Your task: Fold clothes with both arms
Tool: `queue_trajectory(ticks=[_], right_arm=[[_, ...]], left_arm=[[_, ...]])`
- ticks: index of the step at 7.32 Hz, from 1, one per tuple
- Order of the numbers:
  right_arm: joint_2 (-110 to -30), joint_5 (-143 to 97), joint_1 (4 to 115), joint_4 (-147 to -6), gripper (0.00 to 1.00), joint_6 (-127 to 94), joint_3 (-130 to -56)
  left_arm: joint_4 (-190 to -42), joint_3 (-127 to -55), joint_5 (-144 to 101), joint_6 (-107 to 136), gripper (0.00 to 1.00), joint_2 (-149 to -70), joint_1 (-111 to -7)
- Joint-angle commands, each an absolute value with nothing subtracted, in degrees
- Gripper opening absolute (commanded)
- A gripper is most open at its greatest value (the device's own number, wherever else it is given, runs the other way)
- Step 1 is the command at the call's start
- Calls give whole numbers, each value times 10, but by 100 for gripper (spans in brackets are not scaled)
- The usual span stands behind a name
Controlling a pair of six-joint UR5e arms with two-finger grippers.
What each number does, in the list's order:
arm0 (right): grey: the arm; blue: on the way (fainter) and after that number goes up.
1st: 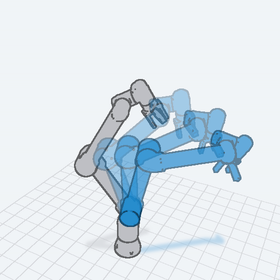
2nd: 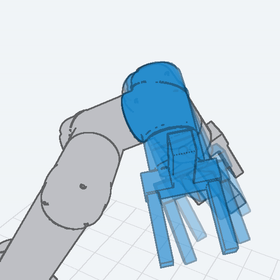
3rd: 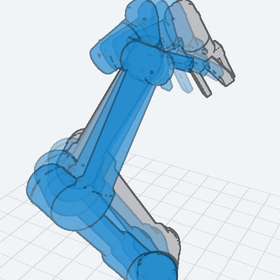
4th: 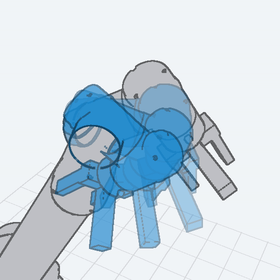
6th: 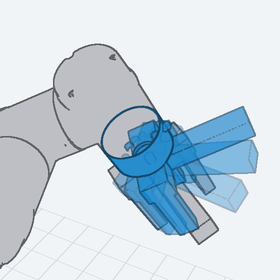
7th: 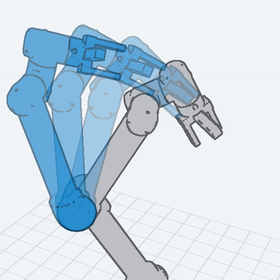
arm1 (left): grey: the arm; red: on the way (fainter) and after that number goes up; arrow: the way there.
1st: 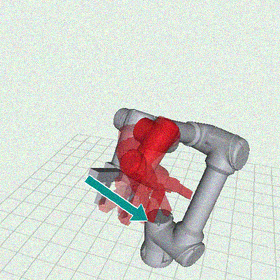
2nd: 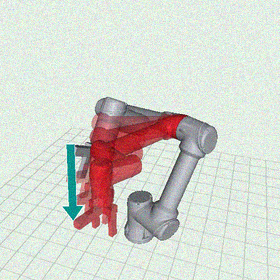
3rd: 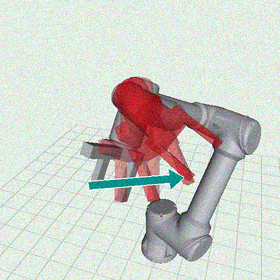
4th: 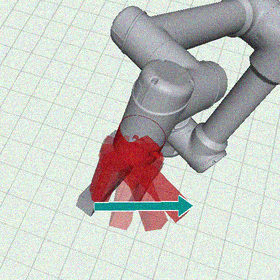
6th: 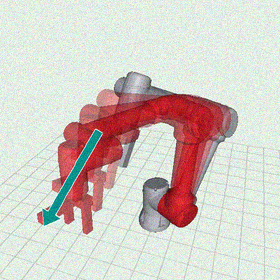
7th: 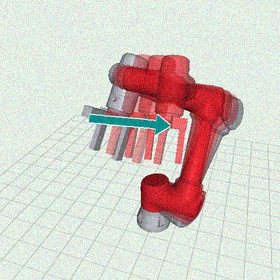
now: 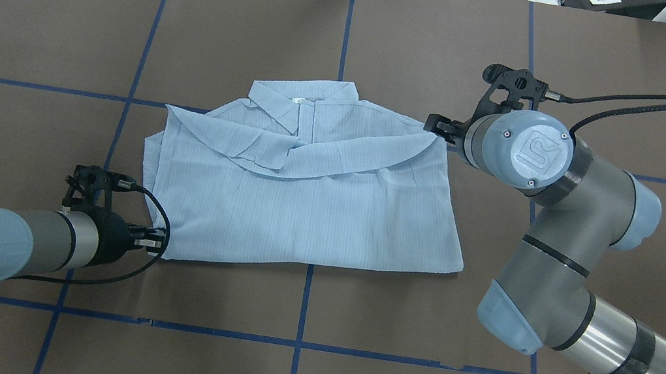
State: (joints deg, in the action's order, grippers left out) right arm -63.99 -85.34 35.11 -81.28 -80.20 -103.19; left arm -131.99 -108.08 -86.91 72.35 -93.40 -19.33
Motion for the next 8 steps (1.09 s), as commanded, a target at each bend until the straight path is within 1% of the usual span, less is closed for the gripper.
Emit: queue_trajectory(ticks=[1,2,3,4,5,6,8], right_arm=[[-640,-853,350,-812,100,-804,-1033],[-640,-853,349,-812,100,-805,-1033],[-640,-853,345,-811,100,-806,-1032],[-640,-853,344,-811,100,-808,-1033],[-639,-852,341,-810,100,-808,-1034],[-638,-849,338,-809,100,-809,-1034],[-632,-849,334,-809,100,-812,-1036]], left_arm=[[-1295,-1114,-862,695,0,-911,-200],[-1286,-1130,-860,661,0,-899,-223],[-1286,-1114,-860,635,0,-897,-273],[-1286,-1073,-860,561,0,-904,-344],[-1286,-1024,-859,512,0,-940,-398],[-1286,-944,-859,467,0,-1017,-448],[-1296,-716,-858,424,0,-1200,-517]])
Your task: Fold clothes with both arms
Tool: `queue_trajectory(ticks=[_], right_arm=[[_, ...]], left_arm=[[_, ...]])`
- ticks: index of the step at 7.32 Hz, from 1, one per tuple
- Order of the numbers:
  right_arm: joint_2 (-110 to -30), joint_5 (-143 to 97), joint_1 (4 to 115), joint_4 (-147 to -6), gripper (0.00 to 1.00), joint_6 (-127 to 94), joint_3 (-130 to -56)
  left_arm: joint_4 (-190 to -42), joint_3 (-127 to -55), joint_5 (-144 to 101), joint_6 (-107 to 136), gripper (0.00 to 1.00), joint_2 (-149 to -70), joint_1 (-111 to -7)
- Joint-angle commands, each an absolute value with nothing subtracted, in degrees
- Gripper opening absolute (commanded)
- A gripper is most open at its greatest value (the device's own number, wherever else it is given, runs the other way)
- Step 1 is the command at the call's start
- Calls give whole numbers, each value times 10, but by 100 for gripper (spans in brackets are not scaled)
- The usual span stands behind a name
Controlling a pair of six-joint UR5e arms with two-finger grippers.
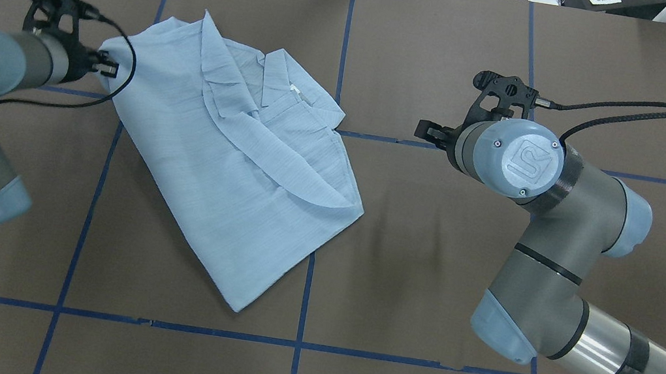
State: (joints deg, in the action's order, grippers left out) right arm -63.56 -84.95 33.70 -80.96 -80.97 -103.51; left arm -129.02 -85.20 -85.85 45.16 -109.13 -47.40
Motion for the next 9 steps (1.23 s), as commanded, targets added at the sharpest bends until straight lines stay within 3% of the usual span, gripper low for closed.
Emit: queue_trajectory(ticks=[1,3,4,5,7,9], right_arm=[[-629,-849,331,-809,100,-822,-1038],[-628,-849,329,-809,100,-825,-1041],[-628,-849,327,-809,100,-825,-1045],[-609,-850,325,-813,100,-826,-1042],[-572,-853,323,-819,100,-881,-1013],[-436,-853,319,-832,99,-971,-856]], left_arm=[[-1322,-627,-856,424,0,-1272,-525],[-1341,-555,-856,405,0,-1325,-543],[-1352,-555,-862,339,29,-1323,-564],[-1376,-560,-893,311,99,-1314,-574],[-1383,-631,-1003,296,100,-1255,-591],[-1388,-719,-1007,304,100,-1189,-592]])
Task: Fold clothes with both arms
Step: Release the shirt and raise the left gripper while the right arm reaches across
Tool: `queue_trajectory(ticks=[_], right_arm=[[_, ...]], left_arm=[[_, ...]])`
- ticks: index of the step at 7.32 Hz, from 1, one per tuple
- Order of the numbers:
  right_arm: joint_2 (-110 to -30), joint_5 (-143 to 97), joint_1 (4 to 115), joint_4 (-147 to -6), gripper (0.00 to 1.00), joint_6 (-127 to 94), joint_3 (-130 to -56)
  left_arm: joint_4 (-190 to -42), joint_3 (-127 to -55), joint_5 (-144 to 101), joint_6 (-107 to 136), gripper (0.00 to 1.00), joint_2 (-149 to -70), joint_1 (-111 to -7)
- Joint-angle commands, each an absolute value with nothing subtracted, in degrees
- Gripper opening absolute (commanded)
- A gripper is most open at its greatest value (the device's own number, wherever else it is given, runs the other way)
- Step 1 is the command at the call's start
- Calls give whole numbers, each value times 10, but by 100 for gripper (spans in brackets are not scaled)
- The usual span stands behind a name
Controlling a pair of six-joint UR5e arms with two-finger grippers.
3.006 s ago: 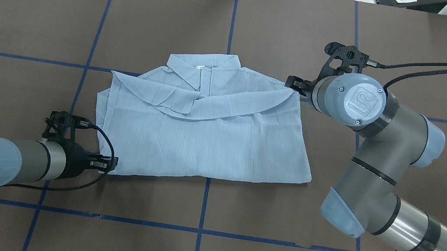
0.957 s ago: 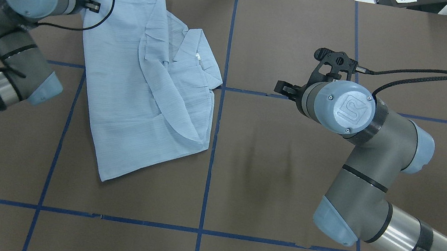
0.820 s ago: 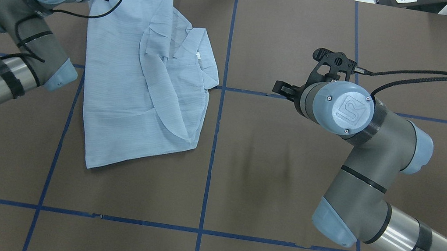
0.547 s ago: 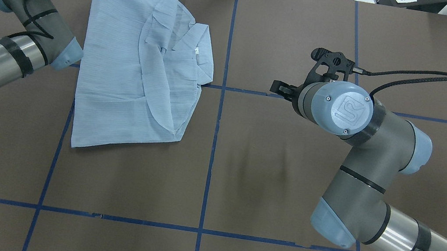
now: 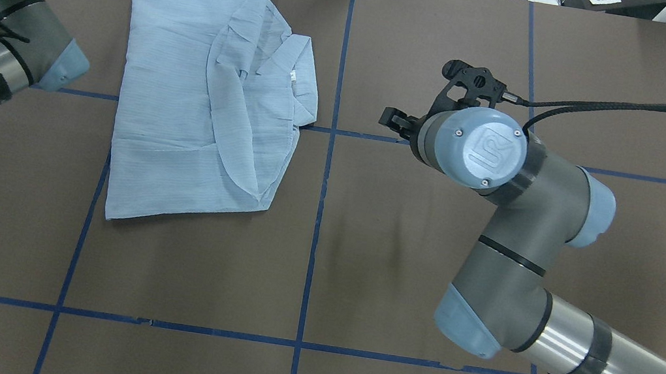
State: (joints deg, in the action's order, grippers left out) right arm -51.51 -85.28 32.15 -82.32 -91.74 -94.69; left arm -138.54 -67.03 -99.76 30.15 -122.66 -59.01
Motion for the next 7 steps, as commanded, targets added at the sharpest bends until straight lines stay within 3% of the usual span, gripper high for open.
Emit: queue_trajectory(ticks=[1,3,7], right_arm=[[-378,-850,309,-832,98,-1008,-785],[-294,-849,292,-832,96,-1095,-673],[-235,-789,263,-831,85,-1090,-568]], left_arm=[[-1389,-733,-1009,305,100,-1175,-592],[-1389,-737,-1009,306,100,-1169,-589],[-1389,-739,-1009,317,100,-1164,-588]])
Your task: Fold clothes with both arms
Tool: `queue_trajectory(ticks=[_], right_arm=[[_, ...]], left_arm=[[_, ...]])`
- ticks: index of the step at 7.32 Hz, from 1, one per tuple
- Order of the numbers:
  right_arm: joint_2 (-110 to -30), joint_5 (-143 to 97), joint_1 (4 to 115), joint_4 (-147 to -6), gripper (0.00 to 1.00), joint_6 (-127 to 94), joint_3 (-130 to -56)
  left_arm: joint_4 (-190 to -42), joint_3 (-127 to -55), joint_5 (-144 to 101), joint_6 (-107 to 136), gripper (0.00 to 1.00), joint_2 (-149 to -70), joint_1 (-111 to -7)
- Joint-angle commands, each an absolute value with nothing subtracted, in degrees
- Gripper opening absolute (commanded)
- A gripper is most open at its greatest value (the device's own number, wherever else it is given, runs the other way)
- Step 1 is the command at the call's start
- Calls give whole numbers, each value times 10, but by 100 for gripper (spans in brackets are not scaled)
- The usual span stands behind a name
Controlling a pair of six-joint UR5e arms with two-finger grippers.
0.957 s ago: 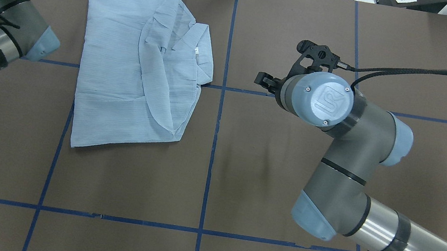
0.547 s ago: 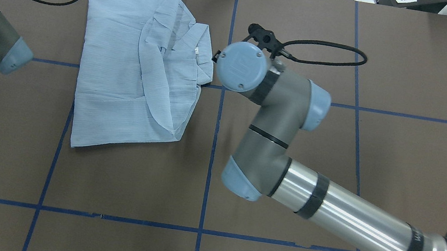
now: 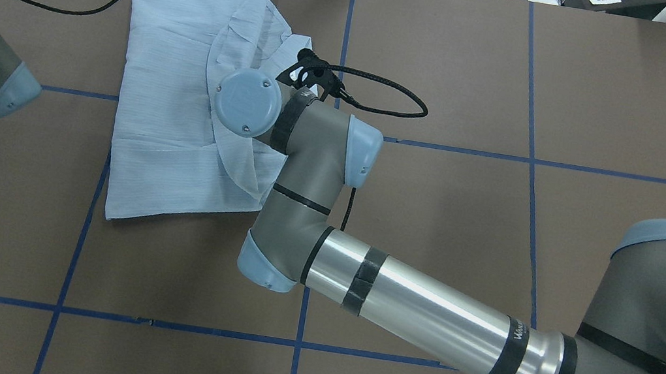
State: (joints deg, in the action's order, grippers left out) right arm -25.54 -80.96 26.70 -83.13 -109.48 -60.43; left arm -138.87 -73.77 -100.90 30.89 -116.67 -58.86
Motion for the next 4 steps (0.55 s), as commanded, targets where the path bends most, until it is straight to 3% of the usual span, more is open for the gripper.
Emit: queue_trajectory(ticks=[1,4], right_arm=[[-228,-763,263,-826,82,-1077,-552],[-215,-752,262,-788,81,-1075,-510]], left_arm=[[-1389,-741,-1009,338,100,-1163,-587],[-1389,-744,-1009,345,100,-1159,-584]])
